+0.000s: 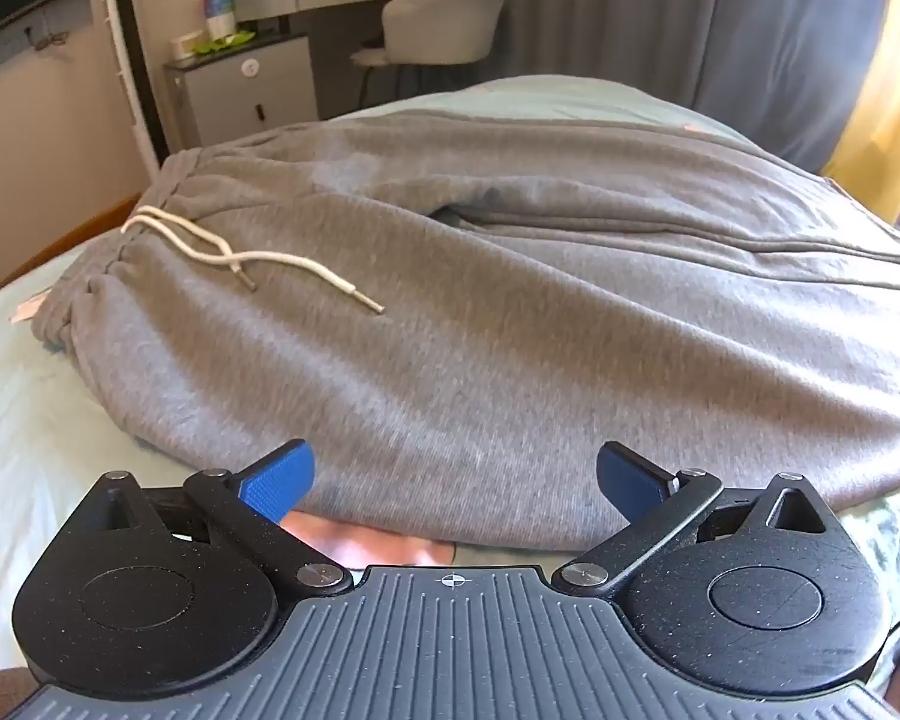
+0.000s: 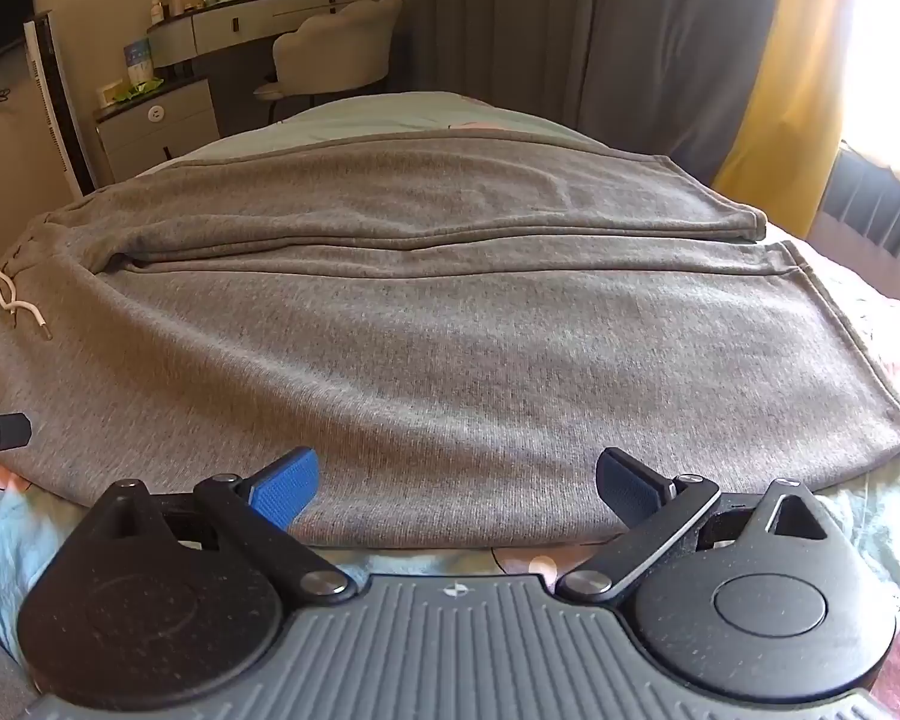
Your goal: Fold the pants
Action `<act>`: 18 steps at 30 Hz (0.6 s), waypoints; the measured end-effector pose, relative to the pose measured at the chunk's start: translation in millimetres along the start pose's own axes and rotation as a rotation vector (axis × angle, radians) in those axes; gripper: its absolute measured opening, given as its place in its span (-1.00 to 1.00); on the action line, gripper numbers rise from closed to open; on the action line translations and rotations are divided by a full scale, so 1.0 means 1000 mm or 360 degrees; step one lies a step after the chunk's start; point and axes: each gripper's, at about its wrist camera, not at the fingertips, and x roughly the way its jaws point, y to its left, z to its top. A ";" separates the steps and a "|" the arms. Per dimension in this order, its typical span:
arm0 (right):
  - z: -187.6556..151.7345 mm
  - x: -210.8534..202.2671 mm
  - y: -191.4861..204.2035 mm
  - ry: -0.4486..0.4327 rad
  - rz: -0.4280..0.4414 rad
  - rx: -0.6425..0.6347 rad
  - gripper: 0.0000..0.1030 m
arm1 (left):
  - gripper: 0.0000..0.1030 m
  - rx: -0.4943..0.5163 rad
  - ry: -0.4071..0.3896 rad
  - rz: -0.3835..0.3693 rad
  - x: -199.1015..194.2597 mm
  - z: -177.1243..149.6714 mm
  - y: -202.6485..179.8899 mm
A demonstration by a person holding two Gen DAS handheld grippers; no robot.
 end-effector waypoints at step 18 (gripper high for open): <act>-0.001 -0.001 -0.003 0.0000 0.0005 0.0014 0.92 | 1.00 -0.0010 0.0013 -0.0023 0.003 -0.001 0.001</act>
